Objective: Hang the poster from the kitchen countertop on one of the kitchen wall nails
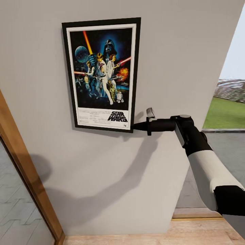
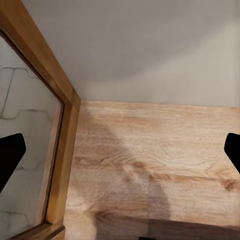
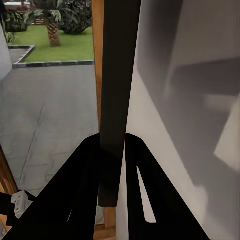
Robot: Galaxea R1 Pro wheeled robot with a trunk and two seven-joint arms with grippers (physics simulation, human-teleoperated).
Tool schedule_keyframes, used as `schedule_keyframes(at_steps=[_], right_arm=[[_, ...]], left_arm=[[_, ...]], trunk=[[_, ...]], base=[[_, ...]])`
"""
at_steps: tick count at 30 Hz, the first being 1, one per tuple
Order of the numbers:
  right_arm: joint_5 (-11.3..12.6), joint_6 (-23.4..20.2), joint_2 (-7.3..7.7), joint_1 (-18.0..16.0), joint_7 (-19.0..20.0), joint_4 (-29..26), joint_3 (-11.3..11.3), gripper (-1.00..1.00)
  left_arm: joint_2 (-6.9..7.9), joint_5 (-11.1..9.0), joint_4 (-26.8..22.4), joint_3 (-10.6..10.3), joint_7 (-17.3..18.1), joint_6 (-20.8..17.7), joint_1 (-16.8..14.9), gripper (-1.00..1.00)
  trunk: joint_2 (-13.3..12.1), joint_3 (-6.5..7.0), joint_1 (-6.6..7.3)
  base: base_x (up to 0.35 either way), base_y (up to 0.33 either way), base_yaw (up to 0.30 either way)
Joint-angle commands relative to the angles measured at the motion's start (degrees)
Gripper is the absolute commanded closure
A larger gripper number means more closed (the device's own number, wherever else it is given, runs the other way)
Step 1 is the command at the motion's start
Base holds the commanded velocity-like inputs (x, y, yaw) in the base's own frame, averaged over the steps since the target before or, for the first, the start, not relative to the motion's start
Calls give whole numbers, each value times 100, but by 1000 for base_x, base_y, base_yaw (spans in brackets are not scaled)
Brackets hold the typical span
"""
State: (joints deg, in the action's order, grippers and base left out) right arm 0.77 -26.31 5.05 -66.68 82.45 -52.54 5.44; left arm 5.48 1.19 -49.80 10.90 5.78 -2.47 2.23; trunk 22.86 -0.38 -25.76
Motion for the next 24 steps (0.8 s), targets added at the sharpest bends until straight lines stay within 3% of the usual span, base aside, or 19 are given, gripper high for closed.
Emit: schedule_keyframes(at_steps=[1,24], right_arm=[[11,-74,4,-3,17,-2,10,100],[13,-67,4,-3,17,-2,10,100]], left_arm=[[-3,12,-12,17,38,-26,0,-100],[-2,12,-12,17,38,-26,0,-100]], trunk=[[6,-4,-3],[6,-4,-3]], base=[[0,-2,0],[0,0,0]])
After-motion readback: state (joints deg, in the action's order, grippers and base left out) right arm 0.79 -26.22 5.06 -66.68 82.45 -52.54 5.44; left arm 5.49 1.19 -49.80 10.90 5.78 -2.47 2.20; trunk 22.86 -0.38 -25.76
